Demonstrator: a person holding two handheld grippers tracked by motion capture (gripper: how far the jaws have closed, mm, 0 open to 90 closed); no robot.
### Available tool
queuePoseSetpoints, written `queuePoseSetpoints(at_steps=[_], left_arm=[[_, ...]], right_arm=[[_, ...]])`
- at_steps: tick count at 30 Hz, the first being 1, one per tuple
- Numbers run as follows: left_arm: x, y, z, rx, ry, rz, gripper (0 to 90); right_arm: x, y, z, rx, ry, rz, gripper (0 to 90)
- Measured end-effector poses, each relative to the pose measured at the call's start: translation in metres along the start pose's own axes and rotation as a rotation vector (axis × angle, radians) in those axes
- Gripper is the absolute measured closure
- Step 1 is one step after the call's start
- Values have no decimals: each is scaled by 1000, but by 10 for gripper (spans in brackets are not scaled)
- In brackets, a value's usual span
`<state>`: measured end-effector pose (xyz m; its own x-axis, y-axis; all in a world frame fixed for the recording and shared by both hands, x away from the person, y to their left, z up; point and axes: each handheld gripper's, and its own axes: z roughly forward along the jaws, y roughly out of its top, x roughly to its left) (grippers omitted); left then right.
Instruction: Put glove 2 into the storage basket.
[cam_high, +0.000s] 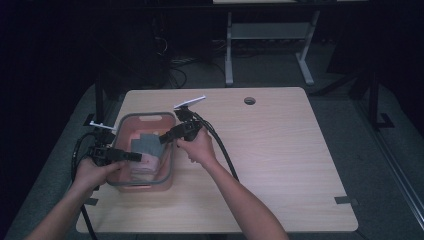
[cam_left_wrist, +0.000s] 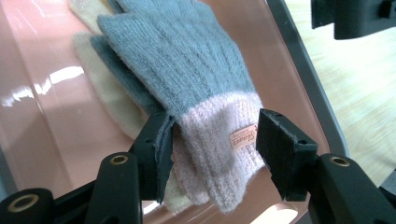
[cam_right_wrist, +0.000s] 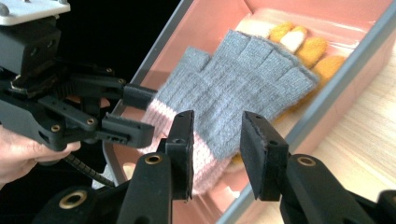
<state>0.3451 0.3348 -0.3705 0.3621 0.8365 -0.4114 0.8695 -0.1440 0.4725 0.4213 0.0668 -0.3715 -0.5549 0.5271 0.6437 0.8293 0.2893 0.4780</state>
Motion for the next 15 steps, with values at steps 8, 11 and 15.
queuePoseSetpoints(at_steps=[8, 11, 15], left_arm=[[-6, 9, -11, -41, 16, -1, 458], [-10, 13, -15, -53, 9, 5, 459], [-15, 16, -18, -56, 3, 24, 458]], right_arm=[[-8, -7, -20, -41, 15, 17, 627], [-10, -9, -28, -51, 14, 19, 622], [-11, -10, -38, -70, 16, 20, 612]])
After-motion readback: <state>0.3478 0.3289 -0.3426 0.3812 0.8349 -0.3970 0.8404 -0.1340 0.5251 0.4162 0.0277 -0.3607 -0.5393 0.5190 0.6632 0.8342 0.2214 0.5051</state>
